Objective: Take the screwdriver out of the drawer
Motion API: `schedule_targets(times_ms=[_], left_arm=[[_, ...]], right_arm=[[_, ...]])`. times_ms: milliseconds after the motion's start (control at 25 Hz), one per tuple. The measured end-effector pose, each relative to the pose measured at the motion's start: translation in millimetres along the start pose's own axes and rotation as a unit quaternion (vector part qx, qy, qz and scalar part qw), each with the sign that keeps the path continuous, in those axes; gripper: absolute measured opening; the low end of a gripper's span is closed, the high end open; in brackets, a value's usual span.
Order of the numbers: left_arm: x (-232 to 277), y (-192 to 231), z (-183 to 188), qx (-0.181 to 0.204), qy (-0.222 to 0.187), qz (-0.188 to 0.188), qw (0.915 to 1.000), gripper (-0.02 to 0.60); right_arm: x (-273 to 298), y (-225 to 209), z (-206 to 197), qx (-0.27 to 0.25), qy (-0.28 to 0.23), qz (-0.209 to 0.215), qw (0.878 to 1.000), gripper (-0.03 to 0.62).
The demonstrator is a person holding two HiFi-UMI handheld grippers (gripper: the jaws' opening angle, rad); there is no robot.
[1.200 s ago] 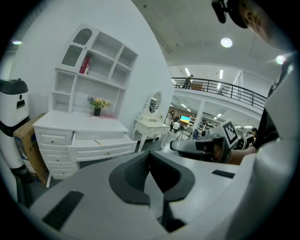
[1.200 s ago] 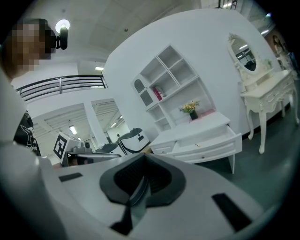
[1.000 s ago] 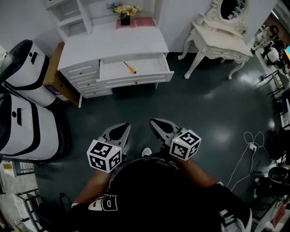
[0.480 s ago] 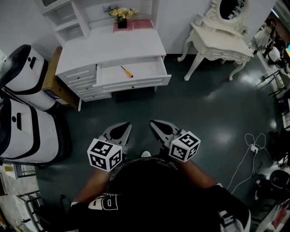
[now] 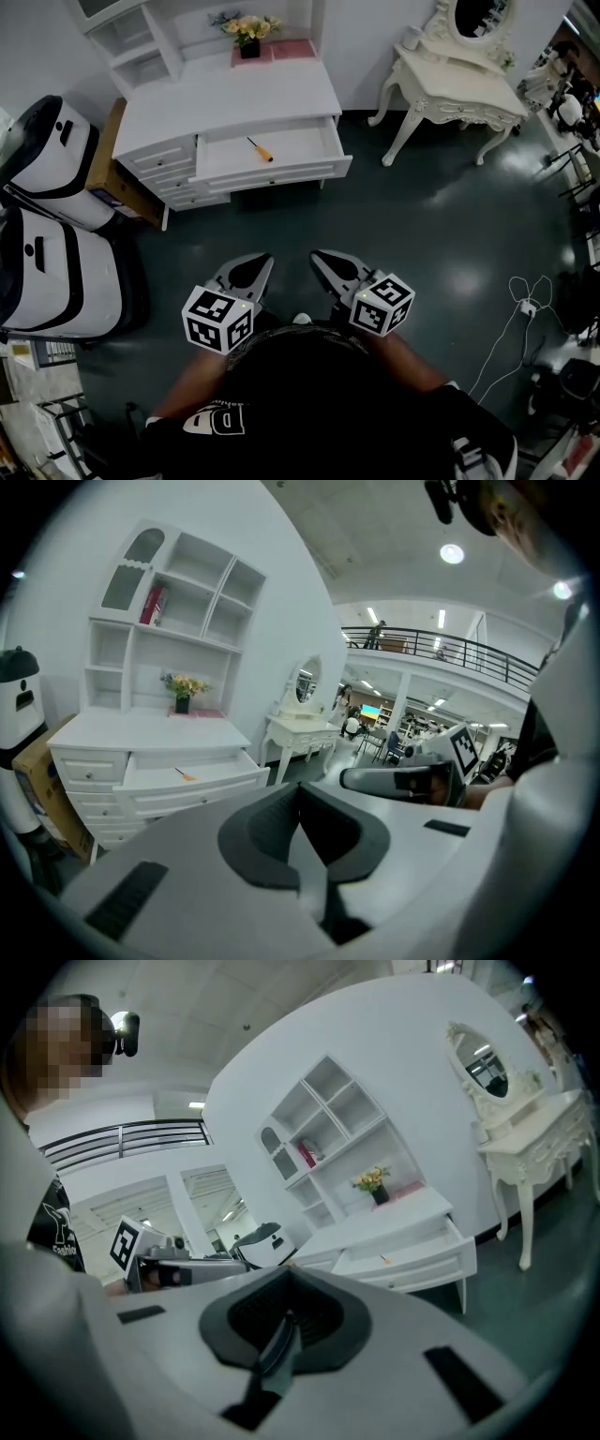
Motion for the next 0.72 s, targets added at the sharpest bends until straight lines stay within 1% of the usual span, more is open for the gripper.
schedule_targets(times_ms=[280, 400, 520, 720], left_arm=[[2, 9, 1, -0.007, 0.004, 0.003, 1.0000, 0.014], [7, 15, 1, -0.015, 0.003, -0.003, 0.9999, 0.014], [11, 21, 9, -0.017, -0.001, -0.010, 0.9998, 0.014], [17, 38, 14, -0.018, -0.006, -0.003, 0.9998, 0.014]], right_arm=[[9, -4, 0, 0.000, 0.013, 0.003, 1.000, 0.009], [11, -7, 2, -0.004, 0.012, -0.002, 1.000, 0.009], [16, -11, 8, -0.009, 0.013, -0.009, 1.000, 0.009], [28, -15, 12, -0.018, 0.017, -0.014, 1.000, 0.009]])
Point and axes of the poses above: the fingertips, and each gripper's own axes: x forward along the fingers, y to its left, z out of its top, the point moved 10 cm from there along -x, backward along the fingers, and after that the axes turned 2 degrees about -y, right-handed, at the moved point
